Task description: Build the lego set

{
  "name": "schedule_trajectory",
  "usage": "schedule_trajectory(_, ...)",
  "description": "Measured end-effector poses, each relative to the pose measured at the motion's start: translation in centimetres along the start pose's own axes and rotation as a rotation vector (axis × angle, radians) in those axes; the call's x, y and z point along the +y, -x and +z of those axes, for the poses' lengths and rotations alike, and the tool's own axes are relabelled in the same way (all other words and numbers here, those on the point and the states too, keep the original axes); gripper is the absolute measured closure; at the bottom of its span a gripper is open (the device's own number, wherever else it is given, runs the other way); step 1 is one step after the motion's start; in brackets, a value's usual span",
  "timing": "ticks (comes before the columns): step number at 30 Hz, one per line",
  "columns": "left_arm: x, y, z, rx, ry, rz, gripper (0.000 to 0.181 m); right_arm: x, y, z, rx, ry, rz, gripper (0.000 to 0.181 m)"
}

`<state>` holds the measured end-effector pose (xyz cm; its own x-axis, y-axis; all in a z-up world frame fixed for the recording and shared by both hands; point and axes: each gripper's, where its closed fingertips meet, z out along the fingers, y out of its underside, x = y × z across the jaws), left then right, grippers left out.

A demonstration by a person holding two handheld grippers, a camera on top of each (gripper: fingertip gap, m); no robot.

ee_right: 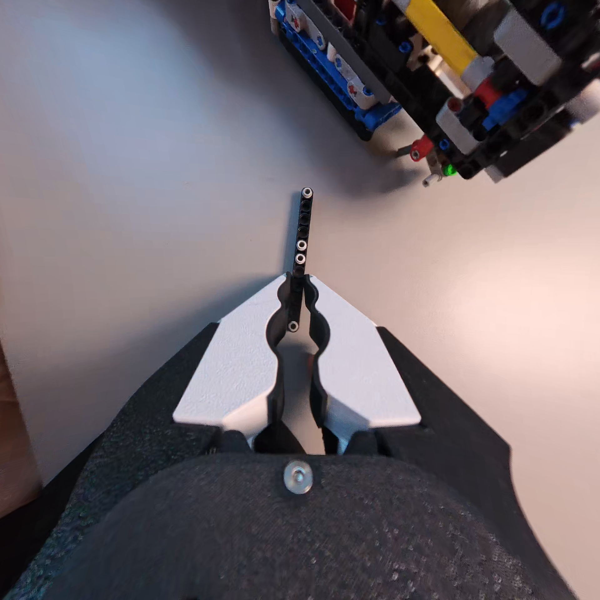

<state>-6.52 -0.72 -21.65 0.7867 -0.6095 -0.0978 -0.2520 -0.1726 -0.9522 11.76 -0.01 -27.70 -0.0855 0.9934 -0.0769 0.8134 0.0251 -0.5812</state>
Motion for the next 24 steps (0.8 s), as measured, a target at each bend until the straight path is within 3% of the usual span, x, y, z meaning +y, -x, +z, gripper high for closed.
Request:
schedule_trajectory(6,0.0,0.0,0.0,-0.003,0.002,0.008,0.111,0.2,-0.5,0.0,-0.050,0.048,0.002,0.171)
schedule_trajectory(14,0.0,0.0,0.0,0.007,0.001,0.008,0.112,-0.6,-0.3,0.4,0.079,0.088,-0.198,0.166)
schedule_trajectory(18,0.0,-0.2,-0.1,0.013,0.000,0.019,0.112,-0.7,-0.2,0.7,0.023,0.108,-0.206,0.177)
schedule_trajectory(20,0.0,-0.4,-0.1,0.021,-0.006,0.034,0.114,-2.5,0.9,-0.4,-0.039,0.066,-0.304,0.177)
schedule_trajectory(24,-0.1,-0.8,-0.2,0.054,-0.015,0.045,0.117,-10.2,2.1,-5.6,-0.081,-0.039,-0.480,0.177)
